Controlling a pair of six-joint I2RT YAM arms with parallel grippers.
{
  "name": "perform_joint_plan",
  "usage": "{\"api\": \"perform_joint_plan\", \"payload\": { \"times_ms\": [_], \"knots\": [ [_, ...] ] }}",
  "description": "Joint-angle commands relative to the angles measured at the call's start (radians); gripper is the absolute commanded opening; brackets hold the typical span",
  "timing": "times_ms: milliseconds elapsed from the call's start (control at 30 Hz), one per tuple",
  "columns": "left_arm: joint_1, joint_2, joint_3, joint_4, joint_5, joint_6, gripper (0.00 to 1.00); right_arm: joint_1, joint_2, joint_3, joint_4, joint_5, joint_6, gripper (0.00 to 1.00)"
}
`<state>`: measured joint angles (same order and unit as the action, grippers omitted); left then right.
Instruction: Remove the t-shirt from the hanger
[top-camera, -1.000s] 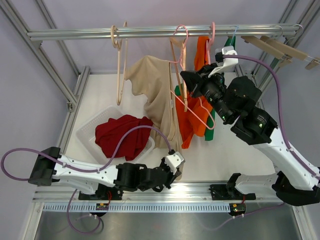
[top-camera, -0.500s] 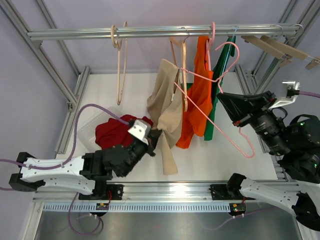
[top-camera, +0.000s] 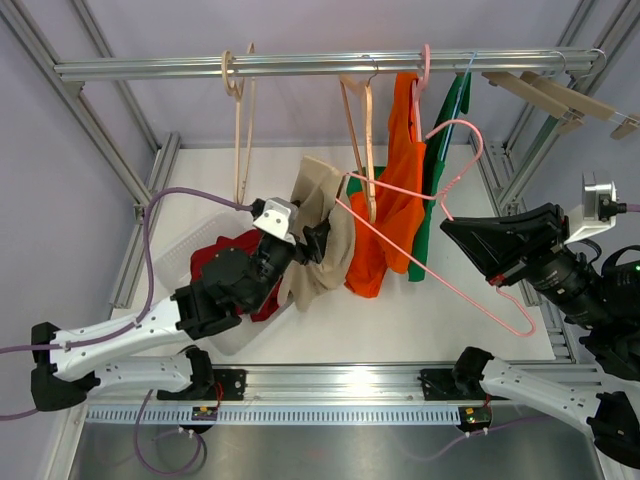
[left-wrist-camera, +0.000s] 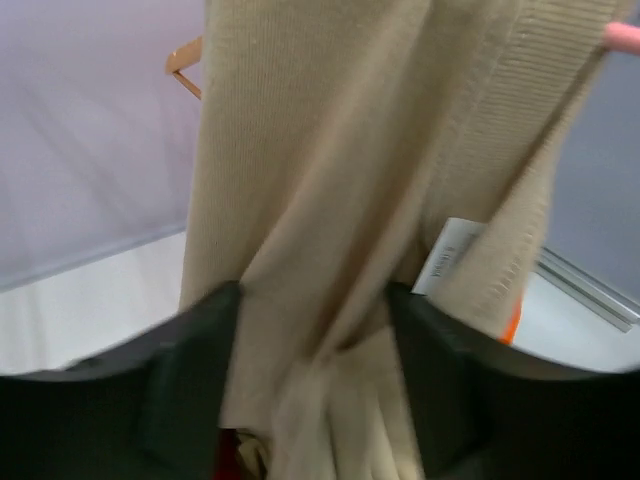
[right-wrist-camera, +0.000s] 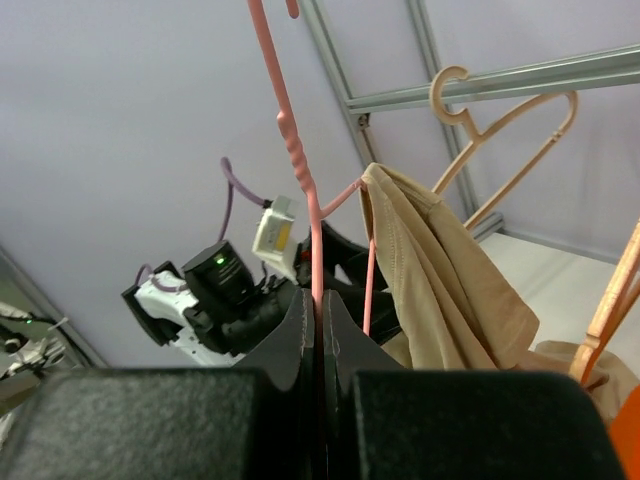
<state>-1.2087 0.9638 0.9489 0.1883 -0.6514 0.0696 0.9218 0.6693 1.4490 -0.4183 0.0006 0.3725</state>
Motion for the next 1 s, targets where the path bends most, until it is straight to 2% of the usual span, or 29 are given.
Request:
{"api": "perform_joint_plan", "payload": {
  "times_ms": [0, 100, 233, 267, 300, 333, 533, 633, 800, 900, 967],
  "knots": [
    [0.038, 0.048, 0.080, 0.148, 0.026, 0.101, 0.75, -0.001, -0.028, 0.007, 0.076, -0.102, 0.037, 0.00],
    [0.084, 0.090, 0.105, 0.140, 0.042, 0.117, 0.68, -0.001, -0.034, 0.008, 0.073, -0.109, 0.042, 0.00],
    [0.142, 0.110, 0.120, 0.125, 0.062, 0.115, 0.42, -0.001, -0.051, 0.005, 0.072, -0.111, 0.042, 0.00],
    [0.150, 0.105, 0.117, 0.125, 0.085, 0.105, 0.20, -0.001, -0.053, 0.002, 0.072, -0.110, 0.042, 0.00],
    [0.156, 0.099, 0.114, 0.123, 0.101, 0.095, 0.08, -0.001, -0.056, 0.001, 0.070, -0.106, 0.040, 0.00],
    [0.156, 0.089, 0.116, 0.117, 0.111, 0.078, 0.00, -0.001, -0.056, 0.002, 0.066, -0.103, 0.037, 0.00],
    [0.156, 0.044, 0.195, 0.011, 0.164, 0.015, 0.00, -0.001, -0.063, -0.001, 0.044, -0.090, 0.031, 0.00],
    [0.156, 0.016, 0.286, -0.065, 0.200, -0.023, 0.00, -0.001, -0.092, -0.013, 0.000, -0.087, 0.032, 0.00],
    [0.156, 0.052, 0.621, -0.290, 0.327, -0.120, 0.00, -0.001, -0.226, -0.090, 0.004, 0.067, 0.029, 0.00],
    [0.156, 0.093, 0.817, -0.396, 0.334, -0.111, 0.00, -0.001, -0.246, -0.087, -0.013, 0.114, 0.016, 0.00],
    [0.156, 0.111, 0.893, -0.437, 0.317, -0.096, 0.00, -0.001, -0.234, -0.078, -0.026, 0.143, 0.008, 0.00]
  ]
}}
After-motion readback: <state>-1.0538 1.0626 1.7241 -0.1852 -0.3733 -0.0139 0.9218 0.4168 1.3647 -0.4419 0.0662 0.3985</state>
